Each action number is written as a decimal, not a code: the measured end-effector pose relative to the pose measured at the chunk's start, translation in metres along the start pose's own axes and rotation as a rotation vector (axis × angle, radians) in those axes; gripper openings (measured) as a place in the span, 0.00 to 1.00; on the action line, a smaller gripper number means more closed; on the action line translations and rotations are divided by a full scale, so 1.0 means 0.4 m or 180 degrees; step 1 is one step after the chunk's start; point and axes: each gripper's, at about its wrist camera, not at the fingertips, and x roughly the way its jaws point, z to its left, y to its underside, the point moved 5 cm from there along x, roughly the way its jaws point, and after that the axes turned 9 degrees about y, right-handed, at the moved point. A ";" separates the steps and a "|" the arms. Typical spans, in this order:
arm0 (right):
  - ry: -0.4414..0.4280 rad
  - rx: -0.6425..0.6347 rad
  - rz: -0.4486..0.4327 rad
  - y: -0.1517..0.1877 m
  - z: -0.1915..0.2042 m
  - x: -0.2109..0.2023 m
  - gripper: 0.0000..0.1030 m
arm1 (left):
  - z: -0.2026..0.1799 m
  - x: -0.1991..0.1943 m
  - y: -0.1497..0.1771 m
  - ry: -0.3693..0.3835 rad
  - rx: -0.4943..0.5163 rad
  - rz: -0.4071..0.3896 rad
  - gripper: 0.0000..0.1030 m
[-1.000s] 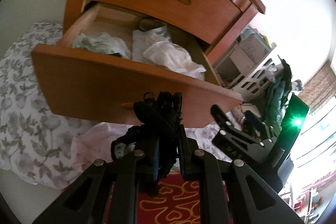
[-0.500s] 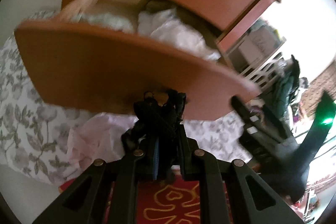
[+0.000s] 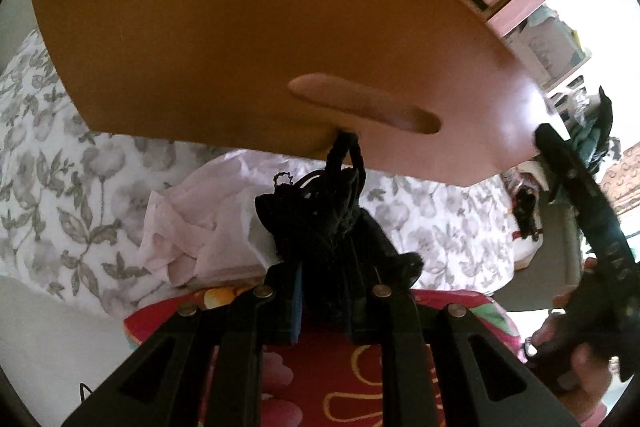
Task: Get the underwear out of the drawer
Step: 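Lower the black lace garment beside the white sock and open the left tool, then move the left tool back up into the open drawer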
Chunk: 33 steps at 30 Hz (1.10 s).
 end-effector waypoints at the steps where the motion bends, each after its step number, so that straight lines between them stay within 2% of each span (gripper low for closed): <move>1: 0.0001 -0.0001 -0.0001 0.000 0.000 0.000 1.00 | 0.007 0.005 0.003 -0.0019 -0.0024 0.0017 0.20; 4: 0.0000 0.0001 -0.0002 0.000 0.000 0.000 1.00 | 0.019 0.013 0.013 -0.0041 -0.0107 0.0080 0.33; 7: -0.0004 0.0004 0.0005 -0.001 -0.001 0.001 1.00 | 0.022 0.014 0.016 -0.0068 -0.0119 0.0083 0.39; 11: -0.0003 0.0005 0.0002 -0.001 -0.001 0.001 1.00 | 0.029 0.003 0.016 -0.0077 -0.0188 0.0038 0.58; 13: -0.0003 0.0004 0.0004 -0.001 -0.001 0.001 1.00 | 0.033 -0.001 0.015 -0.0099 -0.0210 0.0019 0.63; 19: -0.0003 0.0004 0.0003 -0.001 -0.001 0.001 1.00 | 0.044 -0.026 0.011 -0.0201 -0.0245 -0.0067 0.72; 24: -0.0002 0.0003 0.0002 -0.001 -0.001 0.001 1.00 | 0.044 -0.049 0.005 -0.0262 -0.0213 -0.0171 0.74; 27: -0.0003 0.0003 0.0004 -0.001 -0.001 0.001 1.00 | 0.043 -0.061 0.001 -0.0300 -0.0181 -0.0255 0.83; 33: -0.0002 0.0002 0.0003 -0.001 -0.001 0.001 1.00 | 0.038 -0.084 -0.009 -0.0443 -0.0023 -0.0443 0.85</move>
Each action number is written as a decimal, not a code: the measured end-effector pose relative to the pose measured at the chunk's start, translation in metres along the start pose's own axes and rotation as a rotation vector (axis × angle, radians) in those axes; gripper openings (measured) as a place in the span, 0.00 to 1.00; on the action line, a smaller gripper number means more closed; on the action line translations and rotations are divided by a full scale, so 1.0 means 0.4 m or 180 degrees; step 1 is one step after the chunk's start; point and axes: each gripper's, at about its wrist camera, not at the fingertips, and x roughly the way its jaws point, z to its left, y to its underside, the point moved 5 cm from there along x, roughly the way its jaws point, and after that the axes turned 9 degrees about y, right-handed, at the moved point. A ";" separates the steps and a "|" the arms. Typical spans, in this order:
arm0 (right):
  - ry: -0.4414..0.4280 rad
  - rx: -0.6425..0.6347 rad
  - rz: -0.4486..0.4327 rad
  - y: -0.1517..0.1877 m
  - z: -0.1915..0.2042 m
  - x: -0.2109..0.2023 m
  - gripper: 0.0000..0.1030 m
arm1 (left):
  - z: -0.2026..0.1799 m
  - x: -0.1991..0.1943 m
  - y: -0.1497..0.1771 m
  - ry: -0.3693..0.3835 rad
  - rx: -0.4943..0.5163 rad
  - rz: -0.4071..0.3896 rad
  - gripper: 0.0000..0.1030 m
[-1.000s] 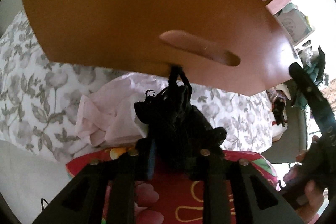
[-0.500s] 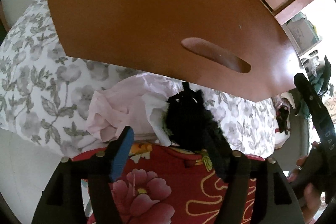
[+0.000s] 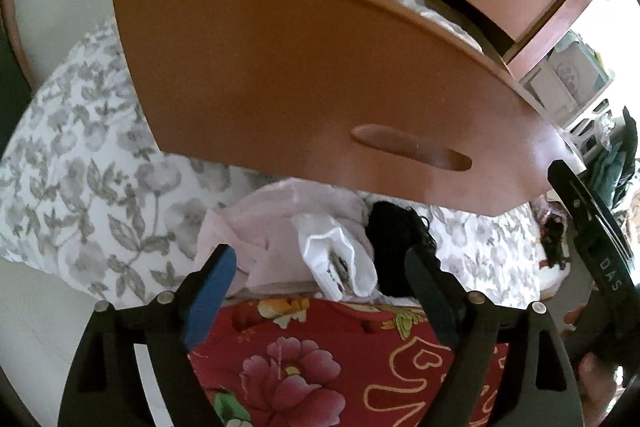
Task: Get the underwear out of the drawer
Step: 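Move the left tool back up into the open drawer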
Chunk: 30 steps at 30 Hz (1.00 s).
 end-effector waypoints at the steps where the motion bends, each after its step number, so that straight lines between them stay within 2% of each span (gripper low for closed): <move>1: 0.0000 0.0000 0.0000 0.000 0.000 -0.001 1.00 | 0.000 -0.003 -0.002 -0.0026 0.0022 -0.0035 0.89; 2: 0.0000 0.0001 0.0000 0.000 0.000 -0.001 1.00 | 0.000 -0.008 -0.004 -0.0050 0.0042 -0.0075 0.95; 3: -0.0001 0.0002 0.0000 0.000 0.000 -0.001 1.00 | 0.001 -0.013 -0.005 -0.0065 0.0055 -0.0116 0.96; 15: 0.0006 -0.0003 -0.0016 -0.003 -0.003 -0.005 1.00 | -0.039 -0.113 -0.031 -0.0046 0.0240 -0.0433 0.96; 26: 0.0019 -0.0022 -0.0029 -0.002 -0.001 -0.010 1.00 | -0.085 -0.271 -0.083 0.0021 0.0447 -0.0987 0.96; 30: 0.0020 -0.0024 -0.0029 -0.002 0.000 -0.010 1.00 | -0.080 -0.313 -0.116 -0.0061 0.0433 -0.1155 0.96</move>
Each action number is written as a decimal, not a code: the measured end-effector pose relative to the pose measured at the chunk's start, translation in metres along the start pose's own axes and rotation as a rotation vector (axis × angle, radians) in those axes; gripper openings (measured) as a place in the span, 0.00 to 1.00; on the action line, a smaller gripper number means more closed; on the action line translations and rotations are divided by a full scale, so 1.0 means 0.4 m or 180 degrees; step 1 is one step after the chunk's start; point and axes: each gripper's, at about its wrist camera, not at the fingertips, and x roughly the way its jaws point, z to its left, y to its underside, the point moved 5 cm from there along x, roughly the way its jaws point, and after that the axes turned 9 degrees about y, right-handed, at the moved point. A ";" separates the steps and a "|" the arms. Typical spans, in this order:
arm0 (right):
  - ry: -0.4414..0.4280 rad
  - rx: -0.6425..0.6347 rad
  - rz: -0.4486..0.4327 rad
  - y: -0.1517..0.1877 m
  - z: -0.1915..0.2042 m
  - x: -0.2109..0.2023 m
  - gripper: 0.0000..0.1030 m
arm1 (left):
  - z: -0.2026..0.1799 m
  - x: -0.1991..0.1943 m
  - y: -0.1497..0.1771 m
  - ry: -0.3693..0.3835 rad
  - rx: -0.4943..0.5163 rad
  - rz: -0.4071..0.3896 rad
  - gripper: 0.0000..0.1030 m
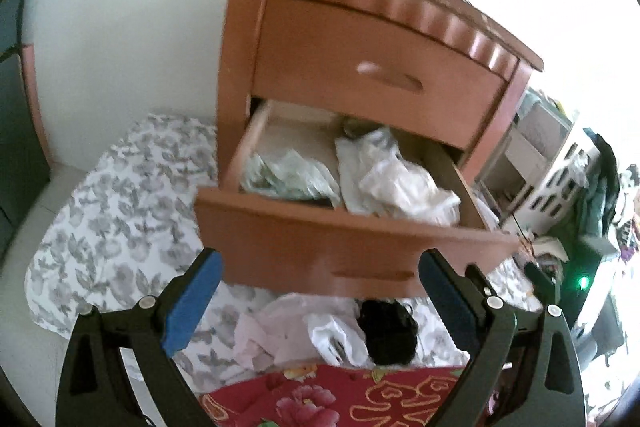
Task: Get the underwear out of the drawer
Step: 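Move the left tool back up into the open drawer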
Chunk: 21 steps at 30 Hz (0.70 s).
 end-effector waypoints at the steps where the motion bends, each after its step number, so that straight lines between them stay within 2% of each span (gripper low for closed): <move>1: 0.0000 0.0001 -0.0001 0.000 0.000 0.000 1.00 | 0.005 -0.006 -0.014 -0.0021 -0.0009 -0.0038 0.96; 10: -0.0002 0.0002 0.0001 0.000 0.001 0.000 1.00 | 0.014 -0.054 -0.144 -0.0166 0.0070 -0.0290 0.96; 14: -0.0006 0.0003 0.0014 0.001 0.002 0.002 1.00 | 0.012 -0.058 -0.192 -0.0127 0.0110 -0.0331 0.96; 17: -0.0008 0.0003 0.0015 0.001 0.002 0.003 1.00 | 0.016 -0.041 -0.218 -0.0092 0.0092 -0.0231 0.96; 21: -0.0021 0.0007 0.0026 0.001 0.002 0.005 1.00 | 0.022 0.002 -0.238 -0.0075 0.0068 0.0023 0.96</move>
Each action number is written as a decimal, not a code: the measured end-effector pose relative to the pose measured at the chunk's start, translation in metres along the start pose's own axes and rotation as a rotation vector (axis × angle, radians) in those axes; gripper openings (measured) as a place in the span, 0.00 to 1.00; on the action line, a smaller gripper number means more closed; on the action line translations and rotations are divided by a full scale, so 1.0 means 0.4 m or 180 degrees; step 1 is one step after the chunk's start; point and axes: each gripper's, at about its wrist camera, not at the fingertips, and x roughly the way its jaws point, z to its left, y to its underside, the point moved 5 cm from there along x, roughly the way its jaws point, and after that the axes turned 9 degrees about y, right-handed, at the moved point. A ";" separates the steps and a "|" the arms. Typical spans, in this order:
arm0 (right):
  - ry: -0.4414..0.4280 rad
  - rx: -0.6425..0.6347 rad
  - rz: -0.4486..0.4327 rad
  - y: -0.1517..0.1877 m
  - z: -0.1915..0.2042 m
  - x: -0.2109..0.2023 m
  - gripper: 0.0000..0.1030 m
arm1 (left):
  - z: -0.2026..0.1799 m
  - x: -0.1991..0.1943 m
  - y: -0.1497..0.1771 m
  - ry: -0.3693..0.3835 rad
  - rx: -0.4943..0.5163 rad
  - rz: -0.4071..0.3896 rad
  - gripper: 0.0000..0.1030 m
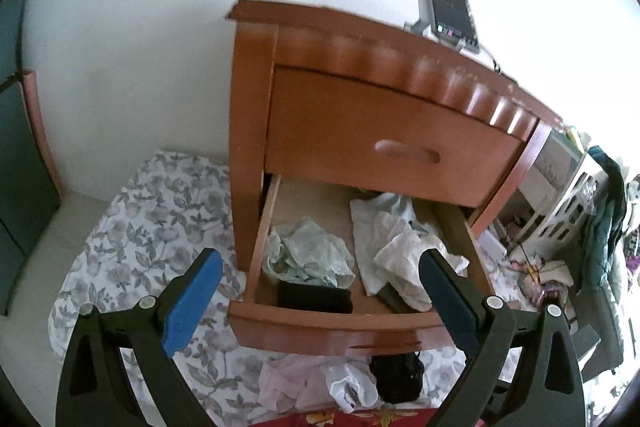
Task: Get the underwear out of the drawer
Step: 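Move the left tool back up into the open drawer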
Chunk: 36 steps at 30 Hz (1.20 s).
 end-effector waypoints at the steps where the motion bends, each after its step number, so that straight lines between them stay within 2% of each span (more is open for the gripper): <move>1: -0.0003 -0.0001 0.0007 0.000 0.000 0.001 1.00 | 0.001 0.010 -0.002 0.0001 -0.0017 0.0060 0.96; 4: -0.0014 -0.0006 0.0022 0.001 0.001 0.003 1.00 | 0.001 0.041 -0.012 0.0117 -0.0063 0.0237 0.96; 12: -0.0053 0.0001 0.0072 0.004 0.000 0.010 1.00 | -0.003 0.104 -0.036 0.0219 -0.0150 0.0569 0.96; 19: -0.0080 0.0023 0.0119 0.006 -0.002 0.016 1.00 | -0.007 0.144 -0.064 0.0242 -0.0182 0.0718 0.96; 30: -0.0129 0.0072 0.0175 0.009 -0.006 0.025 1.00 | 0.009 0.316 -0.009 0.0083 -0.0293 0.1294 0.92; 36: -0.0135 0.0085 0.0194 0.010 -0.008 0.028 1.00 | 0.040 0.398 0.031 0.0003 -0.0491 0.1517 0.90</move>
